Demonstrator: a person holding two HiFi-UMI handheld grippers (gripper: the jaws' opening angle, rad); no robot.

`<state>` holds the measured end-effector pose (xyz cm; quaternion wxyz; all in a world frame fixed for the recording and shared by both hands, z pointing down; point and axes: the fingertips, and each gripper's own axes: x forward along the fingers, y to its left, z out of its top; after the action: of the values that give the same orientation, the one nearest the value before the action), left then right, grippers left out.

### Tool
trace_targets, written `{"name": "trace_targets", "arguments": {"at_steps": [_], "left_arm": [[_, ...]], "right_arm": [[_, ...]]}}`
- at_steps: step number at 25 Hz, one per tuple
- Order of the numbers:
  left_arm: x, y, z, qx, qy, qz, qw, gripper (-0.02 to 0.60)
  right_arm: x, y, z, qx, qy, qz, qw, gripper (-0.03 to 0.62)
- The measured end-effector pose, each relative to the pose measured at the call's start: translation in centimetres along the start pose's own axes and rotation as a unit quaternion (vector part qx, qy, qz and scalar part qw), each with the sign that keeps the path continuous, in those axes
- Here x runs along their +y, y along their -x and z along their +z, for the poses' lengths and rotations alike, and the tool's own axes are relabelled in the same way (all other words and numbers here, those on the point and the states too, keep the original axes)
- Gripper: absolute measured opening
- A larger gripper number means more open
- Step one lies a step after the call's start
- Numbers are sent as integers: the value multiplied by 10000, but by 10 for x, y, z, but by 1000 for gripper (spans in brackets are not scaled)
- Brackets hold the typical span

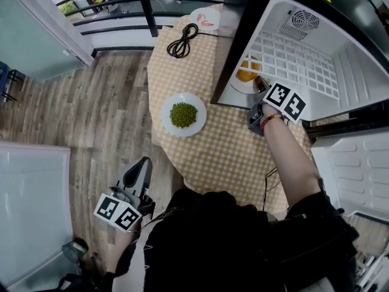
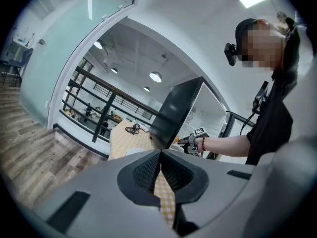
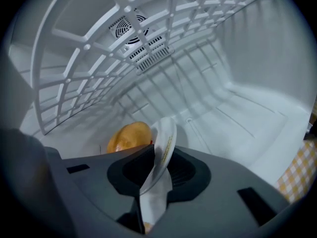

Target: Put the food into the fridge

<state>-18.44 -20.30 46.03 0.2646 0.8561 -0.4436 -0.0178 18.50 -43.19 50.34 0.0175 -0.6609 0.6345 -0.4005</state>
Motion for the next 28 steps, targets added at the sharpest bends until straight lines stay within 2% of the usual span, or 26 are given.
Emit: {"name": "trace_targets", "arguments": {"at_steps": [17, 28], "left_arm": [[-1, 5, -6, 21, 65, -9, 10000, 12], [1, 12, -6, 1, 64, 71, 10000, 12]], "right_arm": [[6, 3, 2, -270, 956, -209, 9948, 98], [4, 4, 1, -276, 971, -375, 9942, 107]]}}
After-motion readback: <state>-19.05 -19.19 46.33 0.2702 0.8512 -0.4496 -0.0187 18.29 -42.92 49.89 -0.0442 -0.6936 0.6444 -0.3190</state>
